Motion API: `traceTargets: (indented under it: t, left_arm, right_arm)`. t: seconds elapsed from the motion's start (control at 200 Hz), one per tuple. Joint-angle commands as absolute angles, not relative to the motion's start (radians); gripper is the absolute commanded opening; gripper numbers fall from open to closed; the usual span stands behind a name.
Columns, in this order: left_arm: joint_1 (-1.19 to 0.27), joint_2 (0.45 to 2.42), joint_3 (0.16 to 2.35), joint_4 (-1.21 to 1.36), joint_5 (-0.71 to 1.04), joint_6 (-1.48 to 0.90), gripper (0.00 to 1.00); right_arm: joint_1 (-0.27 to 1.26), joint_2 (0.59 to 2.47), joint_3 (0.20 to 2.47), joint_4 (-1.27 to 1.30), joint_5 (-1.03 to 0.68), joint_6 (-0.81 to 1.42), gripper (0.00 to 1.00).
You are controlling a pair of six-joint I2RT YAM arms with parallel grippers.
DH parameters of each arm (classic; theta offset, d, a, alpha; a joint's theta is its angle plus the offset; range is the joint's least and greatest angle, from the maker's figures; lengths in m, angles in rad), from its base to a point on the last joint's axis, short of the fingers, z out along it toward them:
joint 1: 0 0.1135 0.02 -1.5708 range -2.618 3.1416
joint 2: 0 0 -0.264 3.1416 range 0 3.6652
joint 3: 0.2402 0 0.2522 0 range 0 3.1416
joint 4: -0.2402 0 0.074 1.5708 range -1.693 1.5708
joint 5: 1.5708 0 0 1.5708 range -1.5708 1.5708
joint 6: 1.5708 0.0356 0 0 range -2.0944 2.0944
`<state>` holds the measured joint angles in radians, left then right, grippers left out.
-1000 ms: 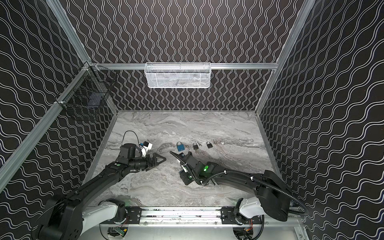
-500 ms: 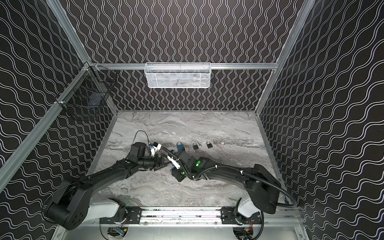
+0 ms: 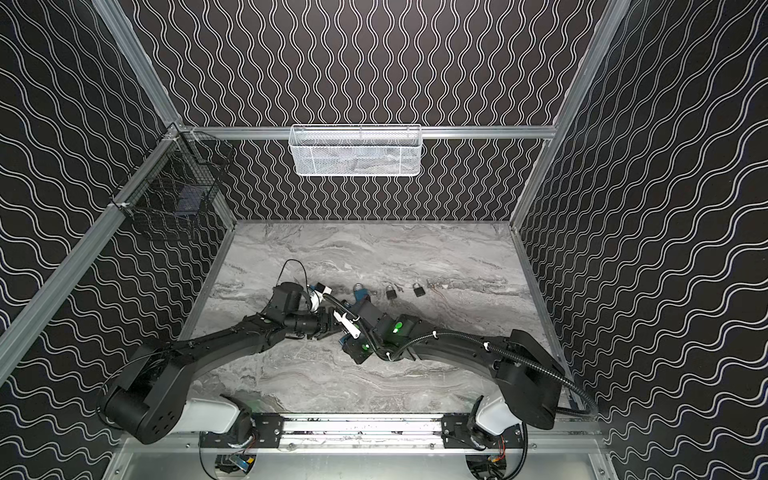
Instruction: Lock with the key
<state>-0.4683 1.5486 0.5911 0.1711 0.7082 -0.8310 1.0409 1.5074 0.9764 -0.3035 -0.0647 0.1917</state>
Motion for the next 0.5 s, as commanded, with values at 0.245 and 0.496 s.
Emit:
traceTargets:
  t: [0.245,0.496]
  left_arm:
    - [-0.478,1.545,0.607,0.186,0.689,-0.828,0.32]
    - [-0.479,1.542,0.615,0.160,0.689,-0.813,0.23]
  right_arm:
    - [1.043,1.528,0.991,-0.262,-0.062,0.178,0.20]
    - [1.043,1.534,0.991,-0.261,-0.061,0.176,0.21]
